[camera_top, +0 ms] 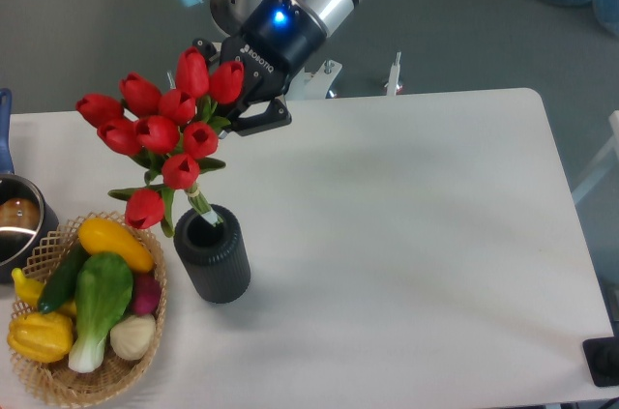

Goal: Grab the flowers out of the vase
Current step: 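Lift the gripped tulips straight up out of the black vase, then carry the tulip bunch away from the vase and hold it aloft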

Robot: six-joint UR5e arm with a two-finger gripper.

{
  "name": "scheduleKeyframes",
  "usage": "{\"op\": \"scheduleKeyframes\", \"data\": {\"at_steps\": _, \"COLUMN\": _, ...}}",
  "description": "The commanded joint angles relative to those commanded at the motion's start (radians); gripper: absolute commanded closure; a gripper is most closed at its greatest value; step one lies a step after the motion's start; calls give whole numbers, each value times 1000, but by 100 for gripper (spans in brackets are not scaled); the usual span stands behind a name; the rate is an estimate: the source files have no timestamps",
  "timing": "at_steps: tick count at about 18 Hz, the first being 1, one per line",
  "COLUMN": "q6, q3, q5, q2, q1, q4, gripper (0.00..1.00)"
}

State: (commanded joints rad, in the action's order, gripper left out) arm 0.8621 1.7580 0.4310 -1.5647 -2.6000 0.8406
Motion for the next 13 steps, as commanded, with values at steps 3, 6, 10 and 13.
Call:
{"op": "scheduleKeyframes", "data": {"at_steps": 3, "q6": 3, "q3": -5, "q5": 49, "q2": 18, "q1": -32, "q4": 2, "gripper": 100}}
{"op": "scheduleKeyframes", "data": {"at_steps": 6, "q6": 5, "q3": -5, "q5": 106, "q2": 18, "q1": -81, "q4": 2, "gripper": 100}}
{"op": "scheduleKeyframes", "data": {"at_steps": 10, "q6": 40, "q3": 5, "q5": 218, "q2": -24, "q1": -144, "q4": -2, "gripper": 100}}
{"op": "scheduleKeyframes", "data": {"at_steps": 13, "q6": 67, "q3": 3, "q5": 262, "q2": -83, "q1": -184, "q4": -2, "gripper": 100}}
